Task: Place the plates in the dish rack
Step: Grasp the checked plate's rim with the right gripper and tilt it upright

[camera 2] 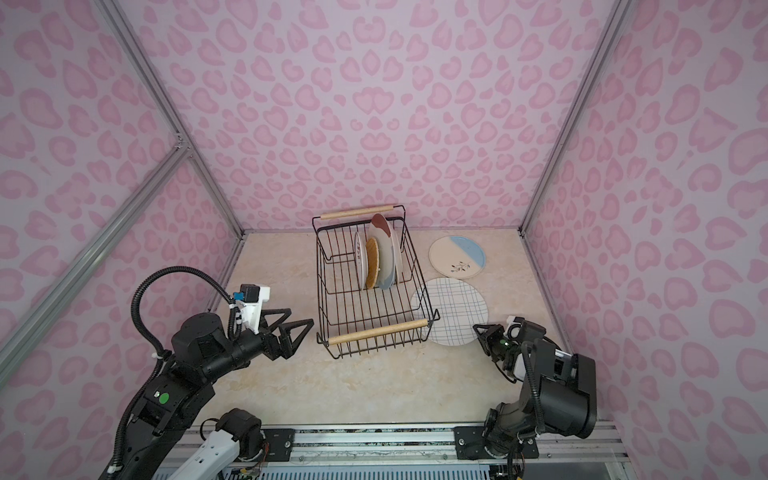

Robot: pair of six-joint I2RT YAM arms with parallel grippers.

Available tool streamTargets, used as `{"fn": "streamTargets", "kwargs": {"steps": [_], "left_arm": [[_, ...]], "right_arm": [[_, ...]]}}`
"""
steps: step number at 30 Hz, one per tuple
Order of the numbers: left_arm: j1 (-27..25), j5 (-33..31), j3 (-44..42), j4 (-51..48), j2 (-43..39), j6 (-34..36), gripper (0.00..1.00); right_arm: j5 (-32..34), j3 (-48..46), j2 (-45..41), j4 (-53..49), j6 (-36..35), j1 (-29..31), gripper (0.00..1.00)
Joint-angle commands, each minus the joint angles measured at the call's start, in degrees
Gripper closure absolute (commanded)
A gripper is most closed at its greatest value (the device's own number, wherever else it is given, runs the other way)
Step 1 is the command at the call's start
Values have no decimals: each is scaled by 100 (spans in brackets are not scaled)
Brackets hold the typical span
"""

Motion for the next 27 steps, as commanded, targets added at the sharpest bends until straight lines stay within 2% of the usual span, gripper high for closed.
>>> {"fn": "streamTargets", "kwargs": {"steps": [1,6,11,17,22,27], "left_arm": [[4,-62,-12,192,-20,91,3],[-2,-111,-4,180,-27,95,3],[-2,-151,-3,165,-32,118,3],[3,-159,5,156,-28,116,3],[3,-177,3,147,-11,108,3],[3,-178,-3,147,-18,96,3]], "right_arm": [[781,-70,392,-461,122,23,77],[709,-107,767,-5,248,73,87],[820,-69,372,-382,117,76,95],[1173,41,-935,-1580,-205,71,100],[1673,464,-2332,-2946,-534,69,100],[1973,732,-3177,-3482,-512,74,100]]}}
